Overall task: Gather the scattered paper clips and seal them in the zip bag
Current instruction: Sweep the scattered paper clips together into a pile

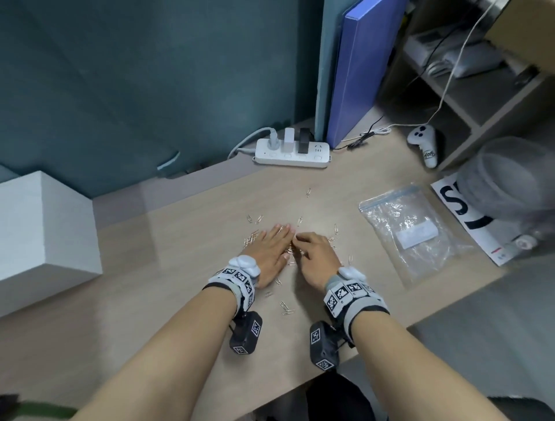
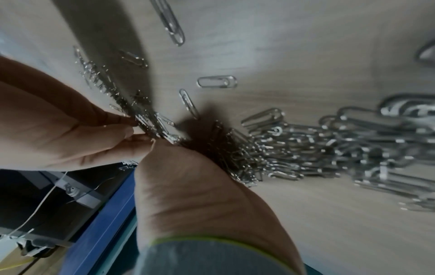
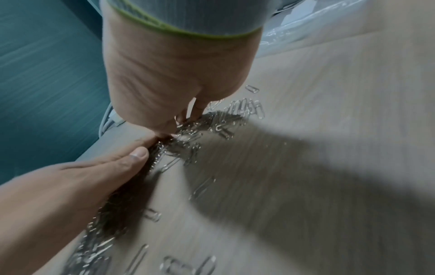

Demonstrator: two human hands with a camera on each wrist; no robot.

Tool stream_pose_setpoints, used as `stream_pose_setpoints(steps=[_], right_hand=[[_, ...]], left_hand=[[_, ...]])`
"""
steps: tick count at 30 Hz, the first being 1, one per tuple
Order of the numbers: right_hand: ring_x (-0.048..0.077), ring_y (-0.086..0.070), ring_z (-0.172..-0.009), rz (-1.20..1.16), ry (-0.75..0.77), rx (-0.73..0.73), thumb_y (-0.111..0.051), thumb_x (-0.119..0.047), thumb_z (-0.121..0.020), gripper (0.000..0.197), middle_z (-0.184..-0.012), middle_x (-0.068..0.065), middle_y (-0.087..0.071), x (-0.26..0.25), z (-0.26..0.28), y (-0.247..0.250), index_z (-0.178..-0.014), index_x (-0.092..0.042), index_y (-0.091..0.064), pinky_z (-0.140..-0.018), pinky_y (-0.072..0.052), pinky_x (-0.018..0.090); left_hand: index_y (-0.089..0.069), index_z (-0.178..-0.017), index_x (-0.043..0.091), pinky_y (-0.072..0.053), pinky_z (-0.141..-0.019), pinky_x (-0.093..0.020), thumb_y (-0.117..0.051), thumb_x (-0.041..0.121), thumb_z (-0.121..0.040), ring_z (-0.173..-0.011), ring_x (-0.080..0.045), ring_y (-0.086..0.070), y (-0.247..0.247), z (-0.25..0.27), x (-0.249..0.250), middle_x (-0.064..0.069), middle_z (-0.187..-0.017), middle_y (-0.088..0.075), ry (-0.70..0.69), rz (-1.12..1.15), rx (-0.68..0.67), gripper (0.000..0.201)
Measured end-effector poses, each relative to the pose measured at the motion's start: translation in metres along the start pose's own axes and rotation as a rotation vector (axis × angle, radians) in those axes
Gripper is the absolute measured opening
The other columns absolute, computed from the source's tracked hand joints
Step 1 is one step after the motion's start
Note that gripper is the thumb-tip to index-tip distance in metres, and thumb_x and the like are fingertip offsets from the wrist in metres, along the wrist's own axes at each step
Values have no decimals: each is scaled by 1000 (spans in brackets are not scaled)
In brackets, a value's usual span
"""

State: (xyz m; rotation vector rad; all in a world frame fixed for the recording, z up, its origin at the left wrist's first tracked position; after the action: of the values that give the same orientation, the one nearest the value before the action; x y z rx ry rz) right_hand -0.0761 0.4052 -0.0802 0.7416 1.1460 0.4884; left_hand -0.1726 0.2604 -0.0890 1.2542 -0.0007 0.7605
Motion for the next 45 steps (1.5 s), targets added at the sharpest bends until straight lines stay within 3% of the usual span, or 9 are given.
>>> stream_pose_setpoints(steps=[3, 6, 8, 11, 18, 22, 31, 36, 45], right_hand=[[25, -38, -145, 56, -55, 61, -56, -9, -90, 56, -152, -2, -54, -6, 8, 8, -143, -28, -63, -121, -30, 38], [25, -11, -161, 225, -186, 104, -50, -23, -96, 69, -173, -1, -21, 11, 6, 23, -161, -38, -30, -130, -10, 45], [23, 5, -162, 271, -301, 91, -42, -29, -100, 75, -176, -2, 1, 28, 3, 30, -165, -39, -7, -130, 3, 47], [21, 15, -161, 243, -398, 56, -34, -31, -104, 75, -174, -1, 15, 47, 4, 25, -166, -33, 8, -129, 9, 49], [12, 25, -157, 120, -215, -42, -31, -29, -107, 73, -171, -4, 24, 13, 36, -19, -165, -21, 13, -129, 13, 48], [9, 21, -157, -78, -190, 17, -36, -22, -107, 74, -173, -4, 18, 20, 29, -5, -166, -21, 9, -130, 11, 35], [10, 14, -159, -50, -155, -34, -35, -25, -96, 80, -174, -5, 11, 47, 12, 14, -167, -21, 1, -130, 9, 35], [9, 16, -159, -33, -183, -60, -40, -16, -100, 81, -174, -6, 14, 52, 13, 17, -167, -22, 5, -130, 9, 36], [13, 15, -160, 68, -247, -55, -36, -16, -100, 79, -175, -5, 14, 29, 15, 2, -166, -21, 7, -129, 11, 42]], left_hand=[[-4, -162, 29, -1, -127, -44, -25, 44, -108, -155, -18, 10, 13, 6, -10, 4, -168, 8, 76, 5, 95, 60], [2, -161, 35, 6, -125, -44, -17, 53, -106, -154, -21, 15, 25, -3, -29, 4, -167, 16, 195, -22, 191, 60], [8, -159, 36, 3, -125, -48, -12, 55, -105, -153, -23, 17, 25, -11, -43, 3, -166, 20, 252, -23, 182, 61], [10, -160, 30, 4, -126, -47, -12, 54, -105, -154, -20, 18, 8, -19, -46, 4, -166, 19, 251, 5, 169, 64], [4, -162, 18, 1, -127, -43, -20, 40, -109, -154, -13, 15, -11, -12, 9, 1, -168, 13, -5, -7, 107, 62], [2, -162, 20, 0, -127, -41, -16, 43, -108, -155, -14, 11, 17, -52, 7, 1, -169, 10, 58, 13, 185, 61], [8, -161, 23, 4, -126, -44, -10, 48, -106, -155, -19, 12, 26, -124, 6, 2, -168, 14, 57, -102, 118, 63], [5, -161, 25, 2, -127, -42, -13, 43, -108, -155, -14, 13, 13, -98, 20, 5, -168, 11, -79, -89, 92, 59], [-3, -162, 26, 7, -126, -36, -19, 38, -109, -156, -14, 10, -5, -24, 12, 7, -170, 4, -168, -53, 94, 56]])
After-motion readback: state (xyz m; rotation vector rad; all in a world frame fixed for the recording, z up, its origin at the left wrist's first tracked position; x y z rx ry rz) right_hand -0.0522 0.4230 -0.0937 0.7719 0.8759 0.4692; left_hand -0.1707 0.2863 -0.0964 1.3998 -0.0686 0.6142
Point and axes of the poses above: each hand's wrist, its own z-axis away from the middle knuckle, its own y-axis out of the back of the hand, x = y × z, the point moved 2 cm from there along -z, towards the middle knuckle
